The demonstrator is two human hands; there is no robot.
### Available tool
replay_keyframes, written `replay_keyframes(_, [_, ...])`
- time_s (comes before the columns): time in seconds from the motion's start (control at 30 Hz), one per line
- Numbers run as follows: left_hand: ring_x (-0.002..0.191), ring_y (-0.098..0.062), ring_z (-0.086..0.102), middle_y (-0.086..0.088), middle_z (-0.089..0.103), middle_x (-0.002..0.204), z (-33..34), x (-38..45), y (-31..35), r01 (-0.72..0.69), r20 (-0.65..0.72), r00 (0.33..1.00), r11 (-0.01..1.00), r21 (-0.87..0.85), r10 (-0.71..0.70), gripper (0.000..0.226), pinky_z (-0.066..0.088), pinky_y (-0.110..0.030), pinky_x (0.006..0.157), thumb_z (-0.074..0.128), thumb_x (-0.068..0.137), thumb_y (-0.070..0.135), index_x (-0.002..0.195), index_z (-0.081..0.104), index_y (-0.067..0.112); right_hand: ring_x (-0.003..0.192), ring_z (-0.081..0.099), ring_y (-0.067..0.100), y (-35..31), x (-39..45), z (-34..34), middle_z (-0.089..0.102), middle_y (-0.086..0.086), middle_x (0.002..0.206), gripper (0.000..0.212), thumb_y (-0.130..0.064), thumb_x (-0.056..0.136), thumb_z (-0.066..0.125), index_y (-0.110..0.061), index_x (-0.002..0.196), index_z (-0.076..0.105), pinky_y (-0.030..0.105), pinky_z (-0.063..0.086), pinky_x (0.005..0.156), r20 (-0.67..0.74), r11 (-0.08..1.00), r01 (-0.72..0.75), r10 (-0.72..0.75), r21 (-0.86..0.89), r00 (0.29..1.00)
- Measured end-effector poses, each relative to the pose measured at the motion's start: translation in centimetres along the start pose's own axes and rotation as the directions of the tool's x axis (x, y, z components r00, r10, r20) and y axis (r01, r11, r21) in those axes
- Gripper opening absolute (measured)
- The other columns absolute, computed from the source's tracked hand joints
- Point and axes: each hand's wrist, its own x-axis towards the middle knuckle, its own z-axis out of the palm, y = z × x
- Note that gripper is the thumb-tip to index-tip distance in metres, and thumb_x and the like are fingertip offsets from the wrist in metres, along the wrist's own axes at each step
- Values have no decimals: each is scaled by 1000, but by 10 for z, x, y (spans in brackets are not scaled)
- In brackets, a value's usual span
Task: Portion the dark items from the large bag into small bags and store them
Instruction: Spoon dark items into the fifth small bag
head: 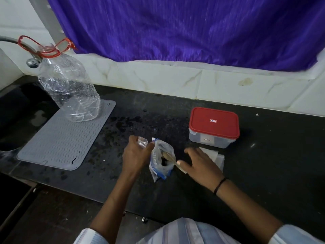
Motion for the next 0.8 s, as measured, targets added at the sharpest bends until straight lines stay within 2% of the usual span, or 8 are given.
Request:
replay_keyframes(0.07, [91,-23,62,-4,64,105,3,2,-4,86,73,993,995,48,-89,47,49,-36,76,71,84,50,111,50,16,110,56,20,1,0,12,53,2,125,51,-57,92,50,-23,129,41,38,51,89,83,999,-53,53,-5,995])
replay_keyframes(0.17, [92,-20,60,-3,61,105,11,-3,-11,140,178,972,985,103,-157,52,49,-36,76,73,81,53,110,47,19,95,61,17,0,2,27,61,0,109,38,-48,93,54,-25,121,40,39,55,83,102,998,-52,50,20,993])
replay_keyframes(0.3, [93,-22,61,-4,61,103,22,-11,-15,144,190,966,974,177,-178,58,47,-34,73,77,74,51,110,47,16,79,62,14,2,2,43,63,-3,89,12,-32,97,51,-29,107,45,39,57,74,15,999,45,-45,7,999])
replay_keyframes(0.4, [92,-23,63,-3,61,100,30,-13,-15,152,162,970,970,192,-184,57,54,-39,79,80,73,45,110,48,16,80,63,13,0,-1,46,64,-4,90,17,-27,98,46,-30,114,53,36,56,71,-93,992,122,-124,-21,988])
replay_keyframes(0.47, [90,-21,63,-2,61,97,35,-15,-15,154,134,975,975,160,-176,51,56,-40,81,80,75,36,109,49,16,80,64,13,-2,-3,48,66,-4,91,23,-27,99,45,-29,119,56,34,57,70,-144,987,154,-158,-38,977])
replay_keyframes(0.57, [77,-11,58,1,61,89,40,-18,-13,135,85,986,983,124,-146,38,46,-27,61,77,79,29,101,49,16,76,65,15,-6,-4,50,68,-2,86,22,-27,99,44,-25,111,62,35,56,68,-159,987,145,-153,-63,975])
replay_keyframes(0.63, [73,-3,52,5,58,86,42,-19,-13,145,81,985,986,81,-151,34,39,-22,55,76,79,25,99,50,17,76,65,16,-9,-5,51,69,0,85,22,-27,98,43,-23,109,63,36,56,69,-153,988,138,-146,-63,977])
replay_keyframes(0.8, [76,-15,61,-6,64,91,44,-15,-17,170,119,981,977,-131,-155,24,48,-29,58,69,77,9,94,54,15,79,65,13,-11,-3,55,69,0,88,23,-28,99,44,-21,107,65,33,56,75,-125,994,93,-85,62,988])
